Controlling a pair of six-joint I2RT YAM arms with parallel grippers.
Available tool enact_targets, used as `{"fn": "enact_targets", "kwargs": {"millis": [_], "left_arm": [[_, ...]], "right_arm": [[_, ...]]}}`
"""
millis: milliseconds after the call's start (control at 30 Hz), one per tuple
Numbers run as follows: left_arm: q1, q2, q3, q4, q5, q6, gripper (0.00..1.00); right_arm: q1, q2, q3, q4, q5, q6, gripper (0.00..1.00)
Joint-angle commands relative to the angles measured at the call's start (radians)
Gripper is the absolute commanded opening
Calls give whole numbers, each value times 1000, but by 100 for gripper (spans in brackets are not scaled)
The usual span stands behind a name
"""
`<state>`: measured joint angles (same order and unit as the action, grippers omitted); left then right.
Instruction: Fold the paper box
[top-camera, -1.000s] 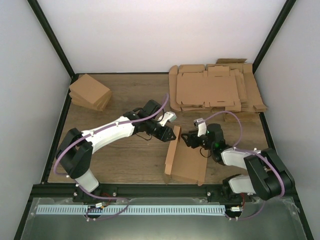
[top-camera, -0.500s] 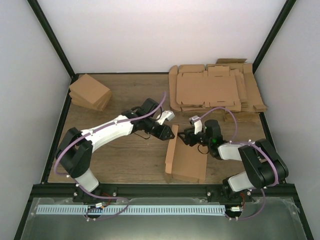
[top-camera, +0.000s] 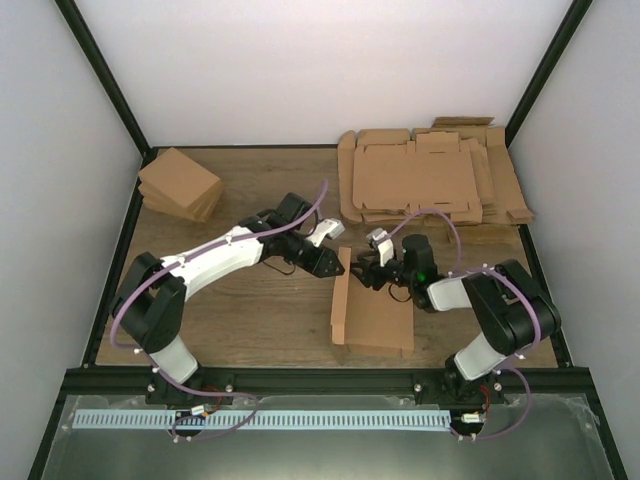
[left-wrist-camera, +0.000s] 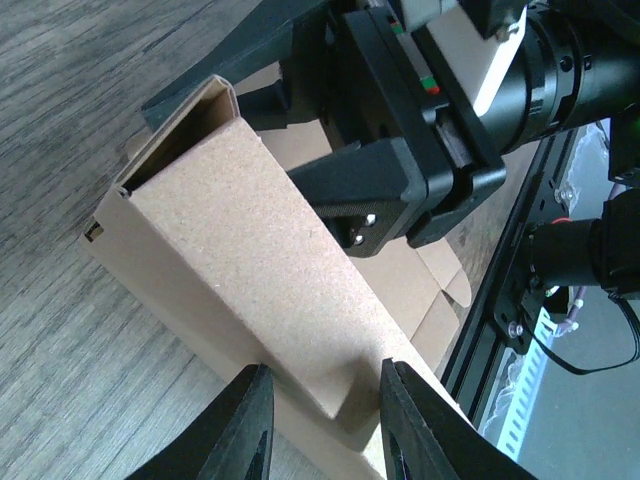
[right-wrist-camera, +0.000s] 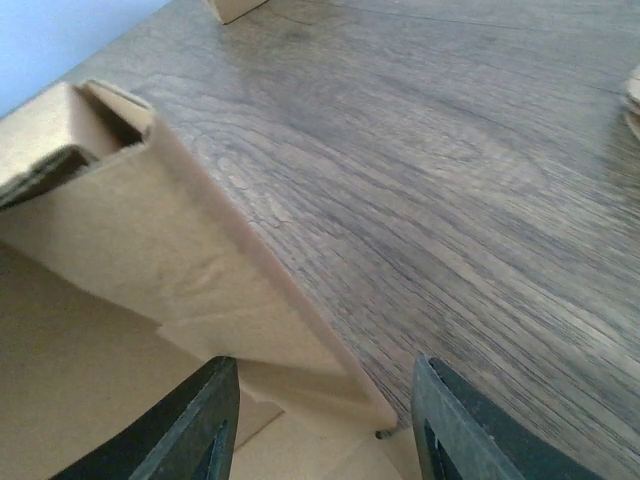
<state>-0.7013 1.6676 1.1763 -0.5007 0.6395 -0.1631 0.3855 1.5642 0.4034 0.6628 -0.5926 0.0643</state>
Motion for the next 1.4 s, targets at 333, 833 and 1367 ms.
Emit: {"fn": "enact_targets", "kwargs": {"millis": [333,833,1367], "left_arm": [[13,61,7,-47,24,68,32],[19,25,9,-51,-11,68,41],[25,-324,-29,-8,-438,-28,88]], "right_arm": [[33,78,97,96,-48,-124,39],[47,41,103,62,-21,-106,7],[76,-142,64,-156,348,124,1]]}}
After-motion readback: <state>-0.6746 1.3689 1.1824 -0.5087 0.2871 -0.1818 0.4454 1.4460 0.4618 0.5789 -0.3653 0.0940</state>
